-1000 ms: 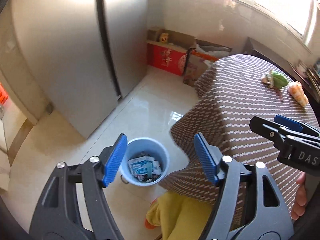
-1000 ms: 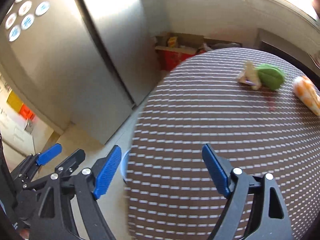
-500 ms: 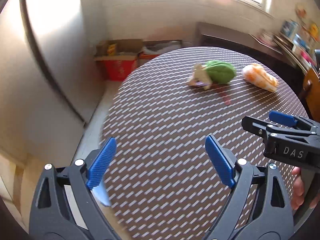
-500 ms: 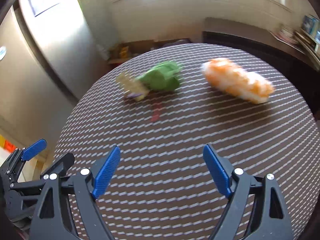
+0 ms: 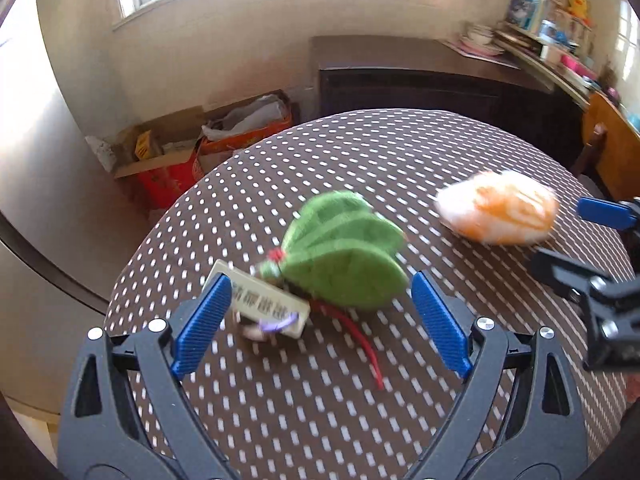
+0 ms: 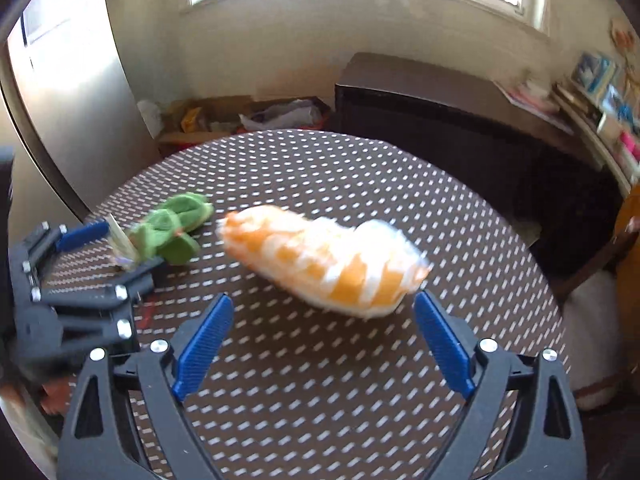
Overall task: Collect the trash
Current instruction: 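Grasp the green plush leaf toy with the left gripper while the right gripper grasps the orange-white bread bag, then carry the leaf toy and bread bag over the bucket and open both grippers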
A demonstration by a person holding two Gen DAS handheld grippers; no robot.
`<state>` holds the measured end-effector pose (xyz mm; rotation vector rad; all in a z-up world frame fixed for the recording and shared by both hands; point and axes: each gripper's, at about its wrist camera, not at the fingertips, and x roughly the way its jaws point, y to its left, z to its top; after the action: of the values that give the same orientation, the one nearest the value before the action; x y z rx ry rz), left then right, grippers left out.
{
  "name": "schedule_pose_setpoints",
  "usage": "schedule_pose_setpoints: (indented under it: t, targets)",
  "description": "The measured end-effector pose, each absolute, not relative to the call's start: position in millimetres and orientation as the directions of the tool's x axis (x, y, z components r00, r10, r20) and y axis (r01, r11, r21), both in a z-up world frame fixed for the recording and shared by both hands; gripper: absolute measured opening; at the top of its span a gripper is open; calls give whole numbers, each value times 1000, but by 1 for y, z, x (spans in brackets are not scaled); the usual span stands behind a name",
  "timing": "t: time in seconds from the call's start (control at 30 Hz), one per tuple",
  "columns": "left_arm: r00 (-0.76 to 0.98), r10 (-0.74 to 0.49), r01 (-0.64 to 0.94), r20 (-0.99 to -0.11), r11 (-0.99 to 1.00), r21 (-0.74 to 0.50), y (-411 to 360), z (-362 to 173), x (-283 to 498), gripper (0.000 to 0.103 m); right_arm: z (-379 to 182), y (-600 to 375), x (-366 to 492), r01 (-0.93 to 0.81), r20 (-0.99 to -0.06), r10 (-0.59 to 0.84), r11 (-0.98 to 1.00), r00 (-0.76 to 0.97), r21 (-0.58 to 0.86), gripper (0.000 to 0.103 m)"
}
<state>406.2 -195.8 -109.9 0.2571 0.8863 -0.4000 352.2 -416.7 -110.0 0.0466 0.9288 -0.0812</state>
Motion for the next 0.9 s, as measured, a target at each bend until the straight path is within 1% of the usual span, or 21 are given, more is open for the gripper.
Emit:
schedule_pose_setpoints:
  t: [0.03, 0.1, 0.17, 0.2, 0.27, 0.3, 0.33, 0.37, 0.4, 0.47, 0.57, 0.9]
  targets:
    - [563, -221, 425, -796, 904, 50, -197, -114, 417, 90, -112, -418, 360, 79, -809, -63, 997, 585, -20, 90]
    - [546, -243, 427, -802, 904, 17, -196, -120, 431, 90, -118, -418, 372, 42, -815, -52, 999, 578, -34, 90]
    - [542, -240, 423, -805, 906, 14, -198, -129, 440, 89, -129, -415, 388, 29, -833, -75, 997, 548, -71, 90]
    - [544, -232, 414, -806, 910, 18, -198, -132, 442, 87, -133, -413, 393, 27, -835, -84, 996, 544, -82, 90]
    - [548, -294, 429, -783, 903, -39, -194, -129, 439, 61, -139, -409, 404, 14, -827, -86, 995, 556, -94, 90]
    - [559, -281, 417, -780, 909, -29, -193, -129, 438, 31, -140, -407, 405, 17, -818, -87, 995, 568, -94, 90]
    - [559, -280, 415, -781, 909, -29, -192, -128, 436, 28, -140, -408, 406, 25, -803, -67, 998, 592, -65, 77]
    - [559, -281, 413, -780, 910, -32, -190, -127, 434, 24, -141, -409, 408, 36, -798, -47, 999, 601, -32, 42]
    - [561, -280, 411, -779, 911, -31, -189, -127, 433, 21, -141, -411, 408, 46, -800, -35, 999, 599, -9, 38]
    - [575, -269, 404, -773, 915, -18, -186, -126, 428, 20, -139, -411, 406, 60, -792, -21, 998, 610, 20, 35]
    - [580, -278, 396, -765, 918, -34, -179, -123, 421, 20, -134, -412, 402, 66, -776, 10, 996, 631, 67, 32]
    - [635, -285, 346, -718, 936, -65, -153, -100, 393, 20, -108, -392, 365, 42, -726, 77, 989, 683, 145, 32]
